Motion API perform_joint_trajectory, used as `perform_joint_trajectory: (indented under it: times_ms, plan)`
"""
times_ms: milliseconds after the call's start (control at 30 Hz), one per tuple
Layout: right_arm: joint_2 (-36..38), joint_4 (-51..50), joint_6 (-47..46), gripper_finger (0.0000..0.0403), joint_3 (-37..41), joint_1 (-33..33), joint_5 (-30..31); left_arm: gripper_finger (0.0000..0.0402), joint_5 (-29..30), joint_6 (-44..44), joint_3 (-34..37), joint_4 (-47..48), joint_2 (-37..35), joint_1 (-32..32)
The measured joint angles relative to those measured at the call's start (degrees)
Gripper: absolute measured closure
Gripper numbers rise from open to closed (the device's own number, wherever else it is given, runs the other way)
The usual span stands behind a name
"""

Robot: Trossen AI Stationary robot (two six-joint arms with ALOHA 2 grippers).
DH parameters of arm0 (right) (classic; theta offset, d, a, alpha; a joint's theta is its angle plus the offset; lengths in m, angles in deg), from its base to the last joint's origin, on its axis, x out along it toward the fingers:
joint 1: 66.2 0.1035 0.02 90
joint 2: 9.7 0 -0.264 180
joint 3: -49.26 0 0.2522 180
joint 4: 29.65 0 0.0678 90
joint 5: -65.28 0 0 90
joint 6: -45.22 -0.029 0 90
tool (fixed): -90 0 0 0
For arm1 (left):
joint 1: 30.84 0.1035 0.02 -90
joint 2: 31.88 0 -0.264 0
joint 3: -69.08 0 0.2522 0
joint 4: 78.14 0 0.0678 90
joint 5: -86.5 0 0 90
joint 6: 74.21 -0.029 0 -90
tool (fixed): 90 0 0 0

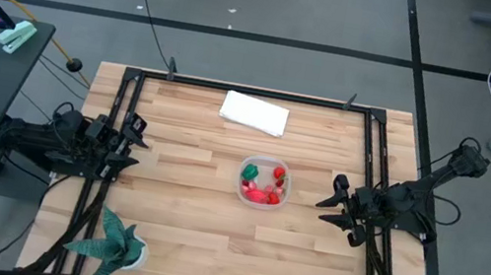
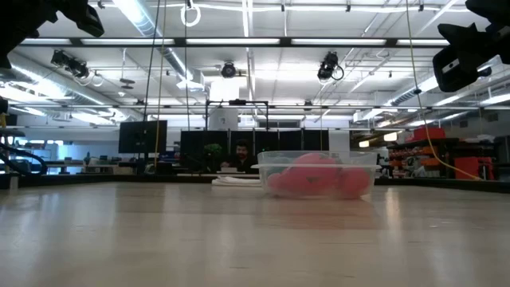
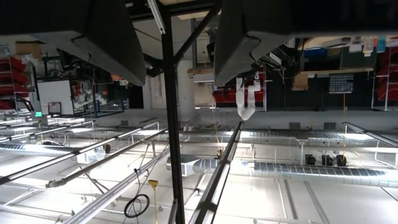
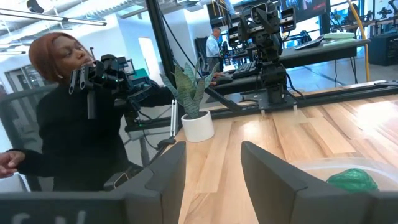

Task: Pick and placing Produce into tupperware
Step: Return to Home Position

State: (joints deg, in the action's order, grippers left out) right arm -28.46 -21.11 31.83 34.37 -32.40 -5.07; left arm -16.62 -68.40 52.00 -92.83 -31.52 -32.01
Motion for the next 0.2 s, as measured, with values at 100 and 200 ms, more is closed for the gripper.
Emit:
perform_joint_trajectory:
  times_ms: [100,200]
  plan:
    - [0.0,-0.02,0.0,0.0241,0.0,0.0,-0.01,0.021,0.0,0.0,0.0,0.0,0.0,0.0]
    - [0.01,0.0,0.0,0.0241,0.0,0.0,0.0,0.0211,0.0,0.0,0.0,0.0,0.0,0.0]
